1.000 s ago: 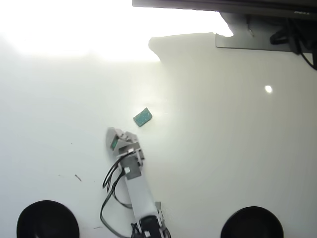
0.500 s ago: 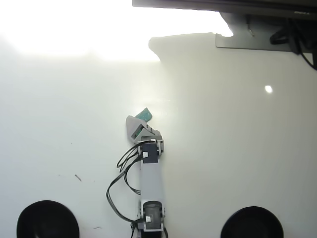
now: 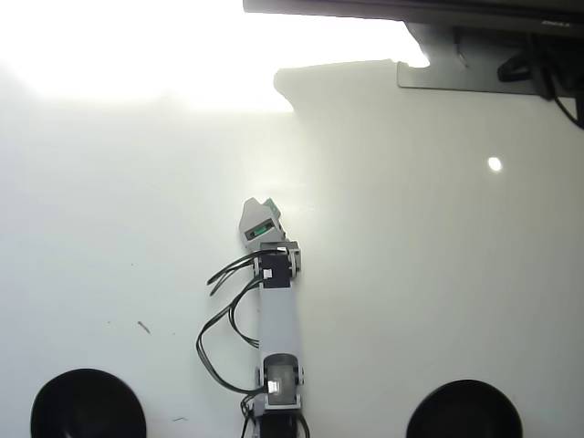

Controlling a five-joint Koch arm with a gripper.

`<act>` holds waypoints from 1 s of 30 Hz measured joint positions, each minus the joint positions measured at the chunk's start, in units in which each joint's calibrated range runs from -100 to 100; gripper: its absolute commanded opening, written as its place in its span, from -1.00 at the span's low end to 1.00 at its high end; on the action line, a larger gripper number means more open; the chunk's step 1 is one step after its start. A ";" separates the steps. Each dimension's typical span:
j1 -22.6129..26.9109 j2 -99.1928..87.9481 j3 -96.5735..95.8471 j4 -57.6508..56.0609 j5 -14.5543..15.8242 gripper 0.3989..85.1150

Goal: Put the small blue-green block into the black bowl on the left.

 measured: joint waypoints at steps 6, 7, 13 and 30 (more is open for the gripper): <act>0.29 2.90 0.00 2.22 0.39 -0.48; 0.34 2.90 0.00 2.63 0.39 -0.59; 1.07 3.03 0.09 5.35 0.44 -0.93; 19.83 -21.21 12.83 -8.47 1.47 -0.94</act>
